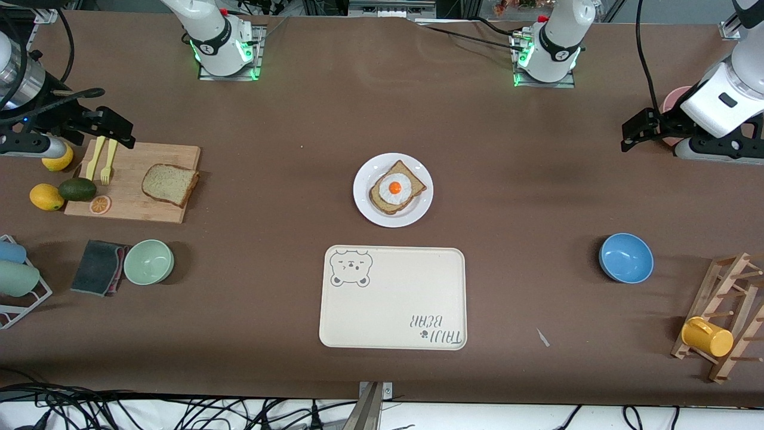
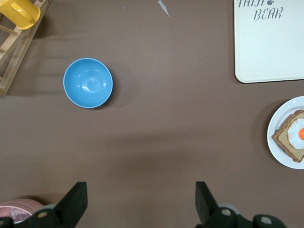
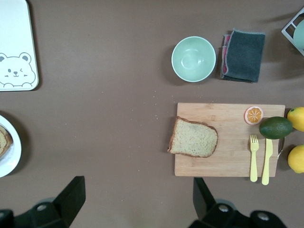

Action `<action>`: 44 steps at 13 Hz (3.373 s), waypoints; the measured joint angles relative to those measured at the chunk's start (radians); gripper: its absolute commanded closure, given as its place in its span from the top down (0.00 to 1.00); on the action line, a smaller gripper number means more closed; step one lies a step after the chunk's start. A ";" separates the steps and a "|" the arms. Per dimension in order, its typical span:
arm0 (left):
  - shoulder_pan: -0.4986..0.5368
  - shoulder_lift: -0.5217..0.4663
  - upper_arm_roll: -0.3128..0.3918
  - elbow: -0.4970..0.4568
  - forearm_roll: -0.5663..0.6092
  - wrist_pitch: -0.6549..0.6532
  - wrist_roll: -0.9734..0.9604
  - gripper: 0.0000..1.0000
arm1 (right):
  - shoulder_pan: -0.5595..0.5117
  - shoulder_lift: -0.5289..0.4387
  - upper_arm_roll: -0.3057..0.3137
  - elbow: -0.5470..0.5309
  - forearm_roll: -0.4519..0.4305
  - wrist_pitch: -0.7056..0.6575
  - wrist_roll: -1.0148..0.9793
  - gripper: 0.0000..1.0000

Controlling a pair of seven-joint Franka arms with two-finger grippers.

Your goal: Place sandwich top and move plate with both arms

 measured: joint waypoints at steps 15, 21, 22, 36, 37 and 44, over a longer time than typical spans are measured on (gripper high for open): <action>0.000 0.000 0.000 0.000 0.000 -0.009 0.000 1.00 | -0.001 0.000 0.000 0.000 0.000 0.000 -0.015 1.00; 0.000 0.000 0.000 0.000 0.000 -0.010 0.000 1.00 | -0.001 0.000 0.000 0.000 0.000 -0.001 -0.015 1.00; 0.000 0.000 0.000 0.000 0.000 -0.010 0.000 1.00 | -0.001 0.000 0.000 0.000 0.000 -0.002 -0.015 1.00; 0.000 0.000 0.000 0.000 0.000 -0.011 0.000 1.00 | 0.008 0.014 0.013 -0.006 0.000 -0.014 -0.015 1.00; 0.000 0.000 0.000 0.000 0.000 -0.011 0.000 1.00 | 0.017 0.025 0.014 -0.009 -0.001 -0.021 -0.015 1.00; 0.000 0.000 0.000 0.000 0.000 -0.011 0.000 1.00 | 0.061 0.087 0.015 -0.108 -0.139 -0.031 0.085 0.98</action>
